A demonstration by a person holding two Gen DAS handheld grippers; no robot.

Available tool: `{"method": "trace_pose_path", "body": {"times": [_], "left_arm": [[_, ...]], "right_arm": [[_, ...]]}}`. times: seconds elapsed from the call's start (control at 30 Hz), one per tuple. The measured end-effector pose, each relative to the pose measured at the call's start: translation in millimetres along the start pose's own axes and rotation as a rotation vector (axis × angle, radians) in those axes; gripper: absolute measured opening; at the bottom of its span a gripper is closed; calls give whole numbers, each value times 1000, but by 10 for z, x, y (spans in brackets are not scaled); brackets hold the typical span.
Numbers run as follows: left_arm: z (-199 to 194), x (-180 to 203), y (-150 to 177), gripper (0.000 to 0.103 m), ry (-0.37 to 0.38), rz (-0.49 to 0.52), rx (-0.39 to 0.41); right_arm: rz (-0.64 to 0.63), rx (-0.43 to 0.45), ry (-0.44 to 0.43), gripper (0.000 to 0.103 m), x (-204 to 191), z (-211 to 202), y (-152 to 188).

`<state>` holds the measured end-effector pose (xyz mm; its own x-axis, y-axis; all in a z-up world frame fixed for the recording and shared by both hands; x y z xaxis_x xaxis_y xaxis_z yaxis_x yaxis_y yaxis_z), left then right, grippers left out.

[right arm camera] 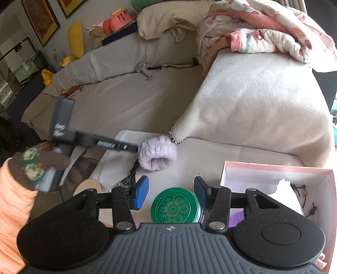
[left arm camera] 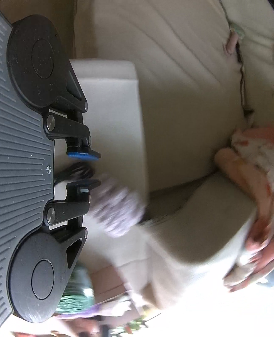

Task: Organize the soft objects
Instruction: 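Grasp the other black cable with the left tool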

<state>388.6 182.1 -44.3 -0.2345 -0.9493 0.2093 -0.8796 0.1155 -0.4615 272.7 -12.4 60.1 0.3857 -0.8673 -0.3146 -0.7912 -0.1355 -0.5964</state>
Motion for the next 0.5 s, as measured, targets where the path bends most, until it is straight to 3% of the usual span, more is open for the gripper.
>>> {"method": "trace_pose_path", "body": {"times": [0.17, 0.4, 0.5], "left_arm": [[86, 268, 194, 26, 10, 69, -102], [136, 222, 190, 23, -149, 125, -133], [143, 149, 194, 35, -162, 119, -133]], "right_arm": [[6, 1, -24, 48, -86, 32, -29], [2, 5, -15, 48, -50, -65, 42], [10, 5, -2, 48, 9, -82, 57]]}}
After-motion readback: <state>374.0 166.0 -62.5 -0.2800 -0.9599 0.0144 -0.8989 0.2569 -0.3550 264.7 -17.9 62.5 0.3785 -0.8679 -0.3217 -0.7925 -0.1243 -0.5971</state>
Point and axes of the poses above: each gripper's, at about its wrist camera, not at the fingertips, and z roughly the way its jaws point, x to its right, y to its underside, the point moved 10 cm from there along z, roughly the way its jaws point, and after that the axes turned 2 degrees about z, right-handed, at the moved point
